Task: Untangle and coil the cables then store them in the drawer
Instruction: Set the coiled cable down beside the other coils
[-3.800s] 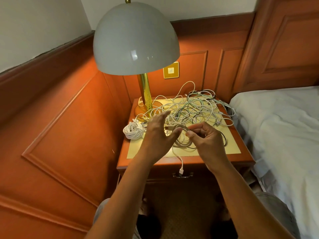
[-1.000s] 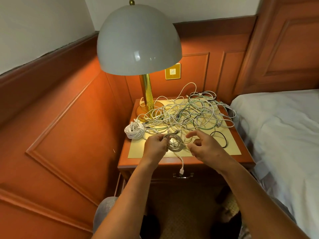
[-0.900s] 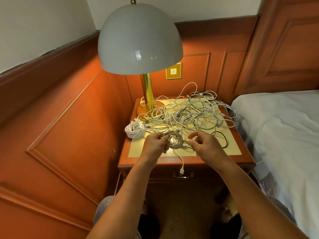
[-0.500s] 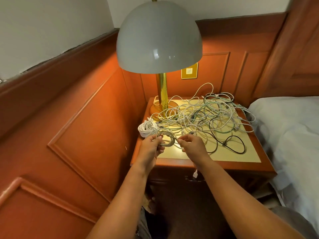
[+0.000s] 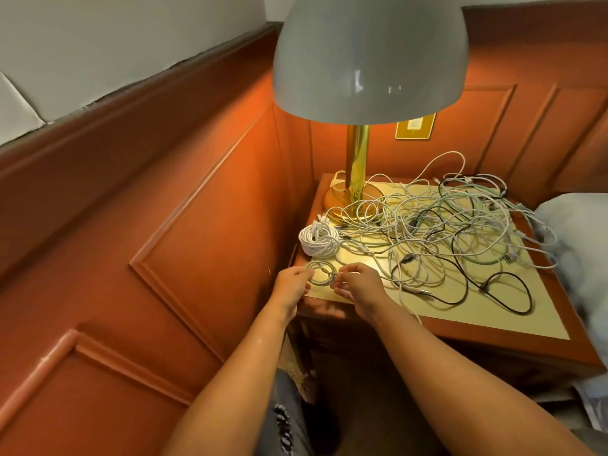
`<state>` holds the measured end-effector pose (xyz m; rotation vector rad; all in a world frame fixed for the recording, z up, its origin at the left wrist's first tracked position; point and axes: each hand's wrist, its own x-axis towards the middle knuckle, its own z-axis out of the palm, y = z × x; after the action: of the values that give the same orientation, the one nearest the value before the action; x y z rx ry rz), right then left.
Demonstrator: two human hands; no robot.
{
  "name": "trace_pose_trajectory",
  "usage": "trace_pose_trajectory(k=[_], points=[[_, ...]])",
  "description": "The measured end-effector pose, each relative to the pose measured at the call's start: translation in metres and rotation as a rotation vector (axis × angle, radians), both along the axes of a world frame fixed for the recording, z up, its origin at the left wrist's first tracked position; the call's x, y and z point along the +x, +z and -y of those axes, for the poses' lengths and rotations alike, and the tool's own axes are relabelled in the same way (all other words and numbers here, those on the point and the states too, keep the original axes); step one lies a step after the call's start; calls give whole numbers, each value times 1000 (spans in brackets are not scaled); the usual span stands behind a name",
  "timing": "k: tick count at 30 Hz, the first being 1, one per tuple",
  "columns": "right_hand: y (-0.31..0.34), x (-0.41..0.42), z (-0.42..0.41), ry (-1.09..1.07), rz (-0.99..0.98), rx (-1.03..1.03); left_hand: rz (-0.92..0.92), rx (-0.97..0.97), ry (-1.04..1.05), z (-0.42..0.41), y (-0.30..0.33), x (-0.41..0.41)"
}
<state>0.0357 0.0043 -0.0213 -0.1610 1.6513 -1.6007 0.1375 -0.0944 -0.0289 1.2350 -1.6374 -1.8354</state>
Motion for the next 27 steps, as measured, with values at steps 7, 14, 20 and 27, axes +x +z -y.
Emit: trace_pose_trajectory(k=[7, 14, 20, 27], points=[[-15, -1, 17, 78, -359, 187, 46, -166, -6, 17, -13, 3], [-17, -1, 27, 131, -571, 316, 303, -511, -42, 24, -22, 8], [-20, 0, 31, 151, -638, 312, 260, -624, 14, 23, -27, 6], [-22, -5, 30, 110, -633, 307, 348, -702, -48, 20, -31, 5]])
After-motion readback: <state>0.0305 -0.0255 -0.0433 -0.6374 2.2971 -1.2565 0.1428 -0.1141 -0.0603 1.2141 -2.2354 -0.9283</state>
